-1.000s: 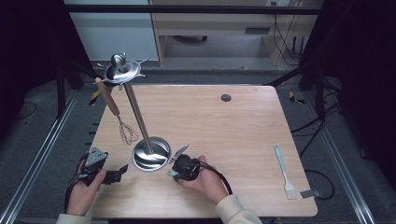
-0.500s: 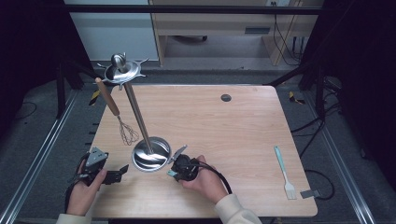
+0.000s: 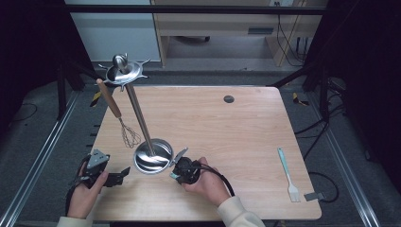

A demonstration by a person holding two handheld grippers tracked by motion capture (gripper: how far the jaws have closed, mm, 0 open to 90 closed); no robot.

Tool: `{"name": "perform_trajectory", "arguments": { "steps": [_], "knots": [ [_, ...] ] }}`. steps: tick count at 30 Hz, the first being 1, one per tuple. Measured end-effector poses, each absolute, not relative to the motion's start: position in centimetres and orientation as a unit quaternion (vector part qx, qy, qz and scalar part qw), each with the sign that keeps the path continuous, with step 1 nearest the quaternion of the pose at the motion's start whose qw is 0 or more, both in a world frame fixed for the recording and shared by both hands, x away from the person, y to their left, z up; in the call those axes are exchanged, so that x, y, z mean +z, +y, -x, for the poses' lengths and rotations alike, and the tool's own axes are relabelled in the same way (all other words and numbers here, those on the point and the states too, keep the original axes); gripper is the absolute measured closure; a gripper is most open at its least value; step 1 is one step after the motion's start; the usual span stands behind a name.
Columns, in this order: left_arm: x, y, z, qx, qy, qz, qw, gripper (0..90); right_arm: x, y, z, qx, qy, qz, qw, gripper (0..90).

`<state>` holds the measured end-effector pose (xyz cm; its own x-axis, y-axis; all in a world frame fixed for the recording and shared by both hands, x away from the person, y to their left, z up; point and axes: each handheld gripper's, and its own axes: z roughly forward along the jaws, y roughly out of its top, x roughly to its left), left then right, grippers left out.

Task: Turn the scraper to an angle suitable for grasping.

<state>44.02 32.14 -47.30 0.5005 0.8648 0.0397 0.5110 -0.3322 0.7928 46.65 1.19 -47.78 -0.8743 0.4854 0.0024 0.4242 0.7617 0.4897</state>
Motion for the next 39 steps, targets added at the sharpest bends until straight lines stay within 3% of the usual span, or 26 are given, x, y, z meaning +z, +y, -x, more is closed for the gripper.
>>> {"name": "perform_trajectory", "arguments": {
  "steps": [39],
  "knots": [
    [-47.3,32.1,-44.0,0.235,0.441,-0.781,0.376,3.9,-44.0,-2.8,-46.4,0.357,0.888,-0.283,0.064,74.9]
  ]
}}
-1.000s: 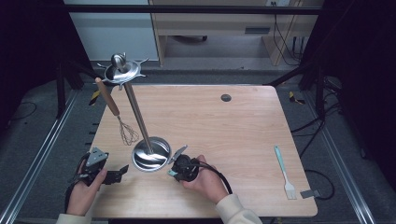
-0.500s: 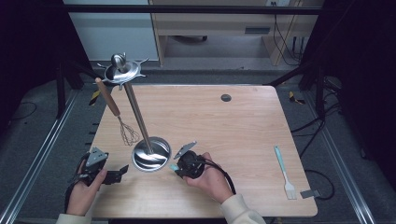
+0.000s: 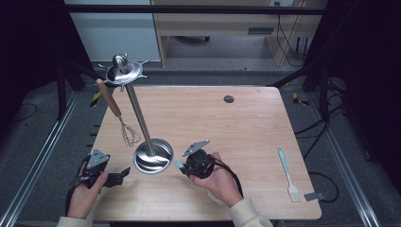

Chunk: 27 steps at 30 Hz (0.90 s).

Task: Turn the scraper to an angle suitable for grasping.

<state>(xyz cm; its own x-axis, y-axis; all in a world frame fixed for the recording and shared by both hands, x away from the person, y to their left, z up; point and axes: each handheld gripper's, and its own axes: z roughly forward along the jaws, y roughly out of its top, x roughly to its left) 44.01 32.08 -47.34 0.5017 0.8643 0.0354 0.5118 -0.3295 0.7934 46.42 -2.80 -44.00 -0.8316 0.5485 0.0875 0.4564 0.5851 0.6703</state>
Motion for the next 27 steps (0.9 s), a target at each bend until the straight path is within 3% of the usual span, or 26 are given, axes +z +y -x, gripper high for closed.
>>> {"name": "perform_trajectory", "arguments": {
  "steps": [27],
  "knots": [
    [-47.3,32.0,-44.0,0.234,0.436,-0.784,0.375,3.9,-42.5,-2.9,-46.0,0.368,0.887,-0.274,0.058,75.0]
  ]
}}
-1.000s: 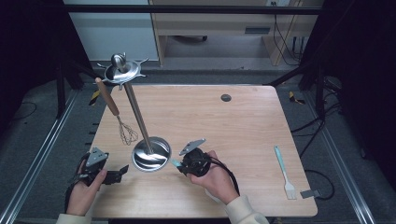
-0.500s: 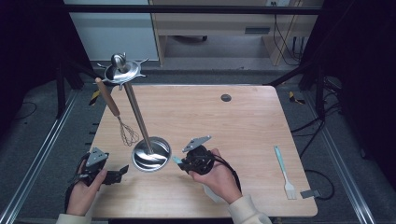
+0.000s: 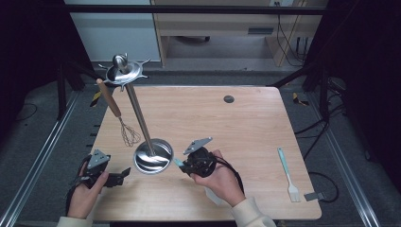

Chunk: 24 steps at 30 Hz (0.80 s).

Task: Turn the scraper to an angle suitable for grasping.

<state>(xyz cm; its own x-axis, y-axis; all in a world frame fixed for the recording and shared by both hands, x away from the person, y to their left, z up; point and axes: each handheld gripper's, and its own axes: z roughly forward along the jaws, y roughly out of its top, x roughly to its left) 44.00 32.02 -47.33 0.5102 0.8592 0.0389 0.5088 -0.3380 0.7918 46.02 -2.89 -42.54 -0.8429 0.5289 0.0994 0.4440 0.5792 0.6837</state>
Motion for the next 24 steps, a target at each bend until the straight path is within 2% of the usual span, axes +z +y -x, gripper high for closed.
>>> {"name": "perform_trajectory", "arguments": {
  "steps": [17,24],
  "knots": [
    [-47.4,32.0,-44.0,0.232,0.438,-0.783,0.375,3.9,-47.1,-2.7,-45.4,0.294,0.919,-0.261,0.023,75.0],
    [-47.4,32.0,-44.0,0.232,0.438,-0.783,0.375,3.9,-47.9,-2.4,-45.1,0.272,0.929,-0.252,0.016,74.8]
  ]
}}
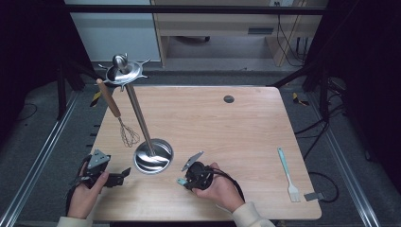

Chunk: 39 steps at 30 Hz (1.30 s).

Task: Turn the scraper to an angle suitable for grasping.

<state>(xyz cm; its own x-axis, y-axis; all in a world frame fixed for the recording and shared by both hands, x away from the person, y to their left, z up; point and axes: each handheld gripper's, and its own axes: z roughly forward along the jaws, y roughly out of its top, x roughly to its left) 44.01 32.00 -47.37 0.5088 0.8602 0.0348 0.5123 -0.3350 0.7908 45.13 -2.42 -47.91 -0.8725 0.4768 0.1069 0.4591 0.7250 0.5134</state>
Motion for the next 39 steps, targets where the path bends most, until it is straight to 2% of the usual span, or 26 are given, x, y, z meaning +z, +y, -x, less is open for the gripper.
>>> {"name": "perform_trajectory", "arguments": {
  "steps": [5,13,33,39],
  "knots": [
    [-47.4,32.0,-44.0,0.232,0.438,-0.784,0.375,3.9,-47.9,-2.1,-45.2,0.27,0.929,-0.253,0.019,74.3],
    [-47.4,32.0,-44.1,0.232,0.438,-0.784,0.374,3.9,-47.8,-1.1,-45.5,0.258,0.933,-0.249,0.023,68.6],
    [-47.4,31.9,-44.1,0.23,0.437,-0.785,0.374,3.9,-47.5,0.1,-45.1,0.218,0.945,-0.236,0.053,74.6],
    [-47.4,32.0,-44.1,0.229,0.438,-0.784,0.375,3.9,-47.2,-0.6,-45.1,0.252,0.935,-0.245,0.047,74.8]
  ]
}}
